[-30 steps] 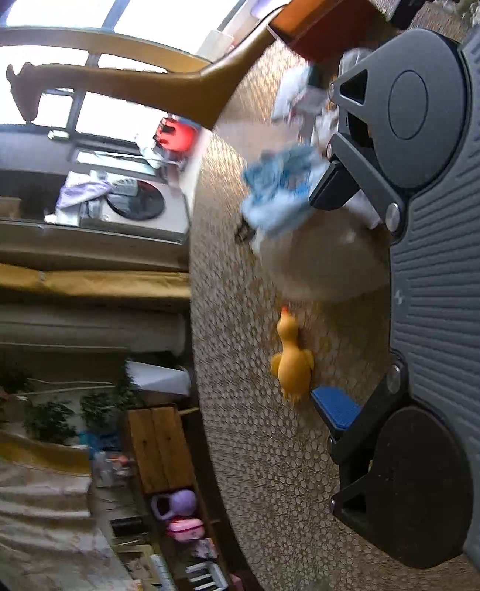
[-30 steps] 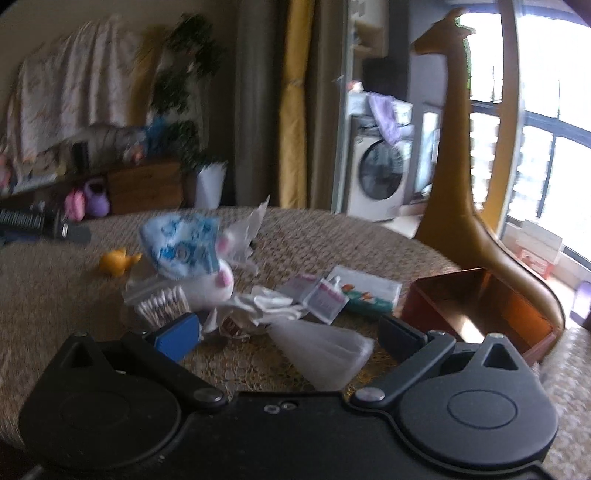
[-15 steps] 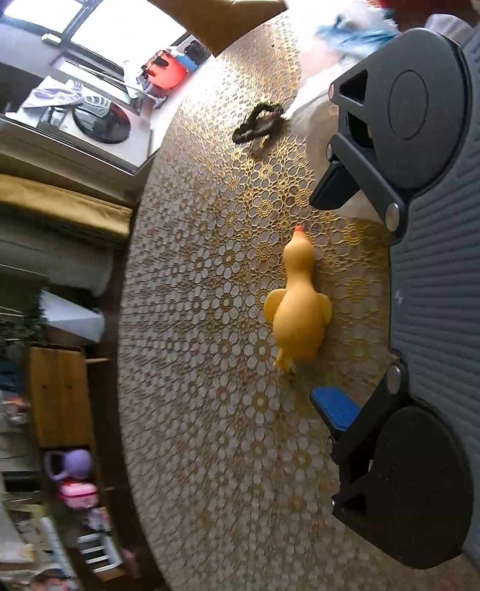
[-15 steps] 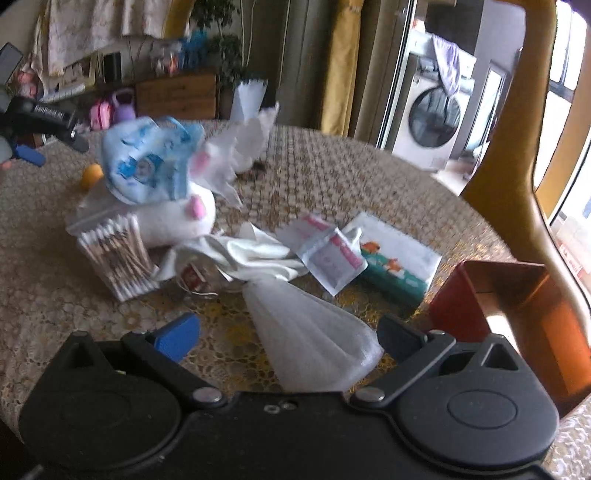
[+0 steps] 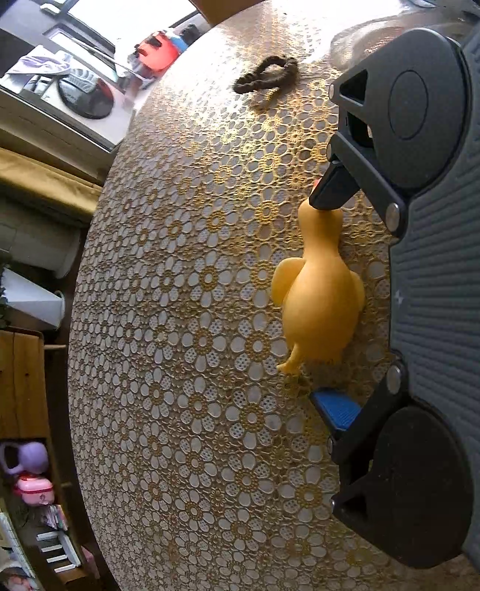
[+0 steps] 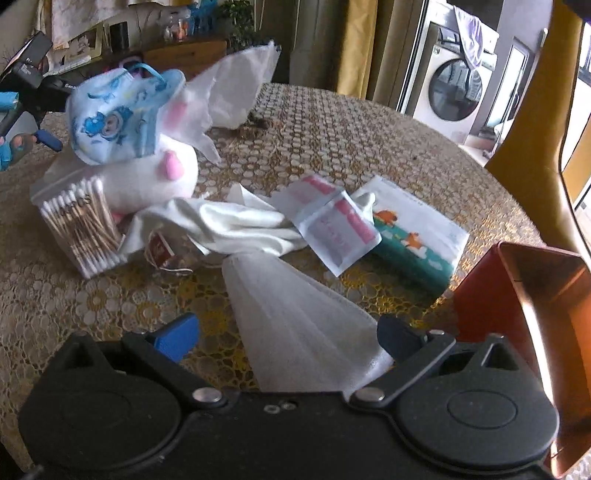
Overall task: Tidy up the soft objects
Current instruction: 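Grasp the yellow rubber duck with the left gripper while the right reaches toward the white mesh bag, then close the right gripper on the white mesh bag and lift it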
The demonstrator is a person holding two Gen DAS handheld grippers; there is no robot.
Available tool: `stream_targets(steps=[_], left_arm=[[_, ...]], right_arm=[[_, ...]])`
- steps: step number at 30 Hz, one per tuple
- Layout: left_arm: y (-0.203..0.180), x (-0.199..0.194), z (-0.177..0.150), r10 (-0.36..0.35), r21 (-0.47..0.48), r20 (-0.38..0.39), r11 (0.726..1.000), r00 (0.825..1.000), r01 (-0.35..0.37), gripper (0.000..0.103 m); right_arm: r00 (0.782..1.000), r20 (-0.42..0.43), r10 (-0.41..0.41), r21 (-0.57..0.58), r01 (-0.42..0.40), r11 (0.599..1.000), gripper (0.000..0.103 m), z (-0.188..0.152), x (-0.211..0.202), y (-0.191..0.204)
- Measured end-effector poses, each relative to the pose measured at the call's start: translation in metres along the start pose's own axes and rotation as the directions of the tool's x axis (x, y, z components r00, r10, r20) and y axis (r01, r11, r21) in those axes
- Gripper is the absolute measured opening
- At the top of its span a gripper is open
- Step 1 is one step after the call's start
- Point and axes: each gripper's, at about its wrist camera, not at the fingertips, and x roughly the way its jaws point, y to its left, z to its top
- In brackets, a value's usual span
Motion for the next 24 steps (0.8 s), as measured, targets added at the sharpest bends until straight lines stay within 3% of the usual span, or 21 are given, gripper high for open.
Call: stream_targets(steps=[6, 9, 18, 21, 24], left_arm=[[0.010, 0.009, 0.002, -0.014, -0.005, 0.022, 1.000, 1.000, 0.014, 0.103], [0.010, 0.015, 0.003, -0.026, -0.007, 0.038, 1.000, 0.999, 0.026, 0.097], [-0.004, -0.010, -0.006, -0.038, -0.022, 0.064, 0.999, 0.997, 0.040, 0.063], [-0.007, -0.019, -0.009, -0.008, -0.029, 0.071, 1.000, 0.997, 0.010, 0.041], [0.000, -0.017, -0.008, -0.010, -0.038, 0.055, 0.999, 0.998, 0.012, 0.036]], right_arm=[[1.000, -0.008, 0.019, 0.021, -0.019, 1.000, 0.100, -0.001, 0.008, -0.006], [1.000, -0.013, 0.010, 0.026, -0.010, 1.000, 0.093, -0.001, 0.010, -0.005], [1.000, -0.012, -0.003, 0.055, 0.004, 0.998, 0.067, -0.003, 0.008, -0.005], [1.000, -0.008, -0.012, 0.052, 0.013, 0.999, 0.053, -0.005, 0.003, -0.002], [1.000, 0.000, -0.011, 0.051, 0.011, 0.999, 0.044, -0.008, -0.003, 0.000]])
